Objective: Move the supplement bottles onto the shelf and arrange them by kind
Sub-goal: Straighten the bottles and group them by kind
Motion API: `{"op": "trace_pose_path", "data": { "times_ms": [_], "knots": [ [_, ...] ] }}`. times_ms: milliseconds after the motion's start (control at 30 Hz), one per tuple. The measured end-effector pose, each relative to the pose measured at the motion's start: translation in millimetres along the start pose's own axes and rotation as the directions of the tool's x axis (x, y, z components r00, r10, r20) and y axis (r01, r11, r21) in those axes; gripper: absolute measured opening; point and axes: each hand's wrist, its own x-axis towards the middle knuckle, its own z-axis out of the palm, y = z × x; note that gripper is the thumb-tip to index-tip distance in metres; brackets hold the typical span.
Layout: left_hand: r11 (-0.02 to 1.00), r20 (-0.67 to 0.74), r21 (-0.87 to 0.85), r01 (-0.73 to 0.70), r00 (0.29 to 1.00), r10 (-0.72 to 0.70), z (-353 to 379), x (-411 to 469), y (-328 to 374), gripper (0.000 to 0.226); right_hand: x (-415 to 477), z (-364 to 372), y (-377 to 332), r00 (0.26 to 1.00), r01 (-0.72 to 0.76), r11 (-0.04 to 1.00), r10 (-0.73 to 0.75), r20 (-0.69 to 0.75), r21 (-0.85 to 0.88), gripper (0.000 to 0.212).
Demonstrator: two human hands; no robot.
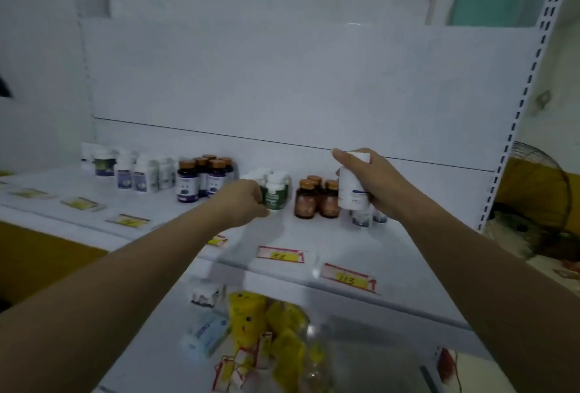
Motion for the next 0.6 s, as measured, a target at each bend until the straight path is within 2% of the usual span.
{"op": "trace_pose_path", "data": {
  "times_ms": [133,200,267,367,400,500,600],
  "knots": [
    [0.992,-0.036,0.018,0.123,0.992,-0.123,-56,-52,-94,0.045,0,99,-27,0.983,-0.158,0.957,0.13,0.126,0.243,0.013],
    [0.982,-0.081,0.038,0.185,0.98,-0.182,-83,-76,-140,0.044,3,149,-36,0.978,-0.168,0.947,0.126,0.164,0.274,0.011],
    [0.967,-0.12,0.045,0.252,0.962,-0.245,-107,-96,-182,0.043,7,200,-40,0.975,-0.15,0.961,0.105,0.196,0.232,0.014],
    [0.937,-0.159,0.092,0.336,0.934,-0.319,-135,-117,-238,0.042,13,268,-42,0.964,-0.117,0.985,0.081,0.255,0.129,0.047],
    [0.927,-0.17,0.103,0.361,0.925,-0.341,-143,-121,-255,0.042,18,288,-41,0.957,-0.119,0.987,0.086,0.279,0.105,0.051],
    [0.901,-0.175,0.157,0.405,0.909,-0.379,-163,-122,-303,0.04,35,342,-41,0.94,-0.106,0.992,0.079,0.331,0.065,0.041],
    [0.872,-0.188,0.24,0.426,0.902,-0.389,-178,-107,-350,0.038,59,393,-41,0.929,-0.051,0.998,0.039,0.369,0.021,0.059]
  ]
}}
